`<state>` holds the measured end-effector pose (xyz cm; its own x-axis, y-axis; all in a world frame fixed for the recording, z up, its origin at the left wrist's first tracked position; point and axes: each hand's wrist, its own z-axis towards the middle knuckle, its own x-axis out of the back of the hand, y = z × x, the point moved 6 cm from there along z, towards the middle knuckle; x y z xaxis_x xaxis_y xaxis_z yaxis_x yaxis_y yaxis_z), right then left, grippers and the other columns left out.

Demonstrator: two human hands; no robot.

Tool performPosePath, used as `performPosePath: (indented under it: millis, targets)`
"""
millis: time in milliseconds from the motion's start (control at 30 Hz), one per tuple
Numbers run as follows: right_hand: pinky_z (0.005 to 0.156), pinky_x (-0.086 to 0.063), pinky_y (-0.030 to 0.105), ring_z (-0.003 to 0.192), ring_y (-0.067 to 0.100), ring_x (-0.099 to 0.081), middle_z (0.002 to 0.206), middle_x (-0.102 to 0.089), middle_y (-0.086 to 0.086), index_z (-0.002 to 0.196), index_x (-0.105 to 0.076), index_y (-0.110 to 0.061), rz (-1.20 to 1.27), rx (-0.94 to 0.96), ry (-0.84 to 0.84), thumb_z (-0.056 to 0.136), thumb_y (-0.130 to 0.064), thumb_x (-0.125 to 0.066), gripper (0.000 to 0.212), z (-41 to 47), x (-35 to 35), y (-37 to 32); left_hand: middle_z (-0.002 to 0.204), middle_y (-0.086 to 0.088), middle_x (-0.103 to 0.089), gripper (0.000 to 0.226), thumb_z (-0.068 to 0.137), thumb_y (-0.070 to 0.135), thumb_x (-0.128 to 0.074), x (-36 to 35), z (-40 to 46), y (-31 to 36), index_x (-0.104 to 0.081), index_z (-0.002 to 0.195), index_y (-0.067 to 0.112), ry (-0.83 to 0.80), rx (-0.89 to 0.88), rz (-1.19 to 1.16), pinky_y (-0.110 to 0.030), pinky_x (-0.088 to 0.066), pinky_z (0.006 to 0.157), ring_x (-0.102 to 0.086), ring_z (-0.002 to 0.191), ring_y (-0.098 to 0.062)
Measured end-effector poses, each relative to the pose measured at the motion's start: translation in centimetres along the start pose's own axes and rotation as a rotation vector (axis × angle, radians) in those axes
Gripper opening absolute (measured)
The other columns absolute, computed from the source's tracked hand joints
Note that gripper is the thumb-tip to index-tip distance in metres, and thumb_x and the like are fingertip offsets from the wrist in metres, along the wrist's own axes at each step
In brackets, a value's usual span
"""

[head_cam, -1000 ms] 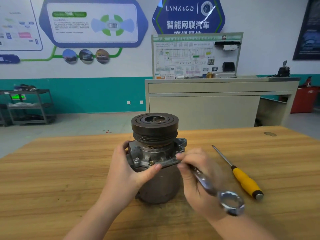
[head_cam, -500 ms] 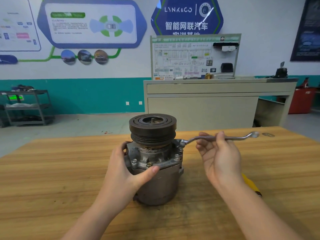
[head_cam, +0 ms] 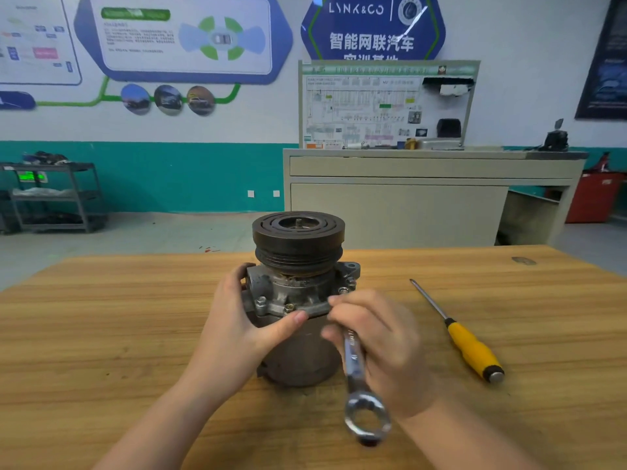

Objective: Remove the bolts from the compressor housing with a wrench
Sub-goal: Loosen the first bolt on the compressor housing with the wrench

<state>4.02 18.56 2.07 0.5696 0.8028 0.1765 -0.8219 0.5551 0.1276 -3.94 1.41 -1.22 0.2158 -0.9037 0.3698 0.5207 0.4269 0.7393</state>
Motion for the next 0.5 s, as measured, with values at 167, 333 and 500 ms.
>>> performPosePath:
  millis: [167,333,500]
  targets:
    - [0.052,-0.043,0.022,0.052,0.015,-0.051,0.076,-0.061,0.004,0.088,-0.053,-0.031,0.521,-0.658,0.511,0.102,-0.028,-0.034,0.023,-1.8,0.8,3.6,0.126,0.02,-0.045,0.113,0.047,0.079,-0.069,0.1,-0.2,0.1,-0.032,0.141,0.028,-0.007,0.019,-0.012,-0.016,-0.038,0.089,-0.043,0.112,0.014]
    - [0.036,-0.038,0.018,0.036,0.014,-0.05,0.056,-0.062,0.006,0.093,-0.048,-0.011,0.962,-1.475,0.566,0.105,-0.016,-0.032,0.021,-3.7,-1.2,10.2,0.131,0.016,-0.046,0.112,0.049,0.074,-0.071,0.0,-0.2,0.1,-0.03,0.143,0.027,-0.011,0.025,-0.015,-0.014,-0.037,0.088,-0.044,0.114,0.012]
    - [0.043,-0.048,0.021,0.045,0.014,-0.06,0.061,-0.068,0.005,0.088,-0.046,-0.011,0.966,-1.316,0.606,0.105,-0.022,-0.031,0.025,-2.4,0.3,10.3,0.134,0.014,-0.045,0.113,0.049,0.075,-0.07,0.0,-0.2,-0.1,-0.03,0.143,0.028,-0.015,0.035,0.003,-0.021,-0.038,0.094,-0.046,0.117,0.001]
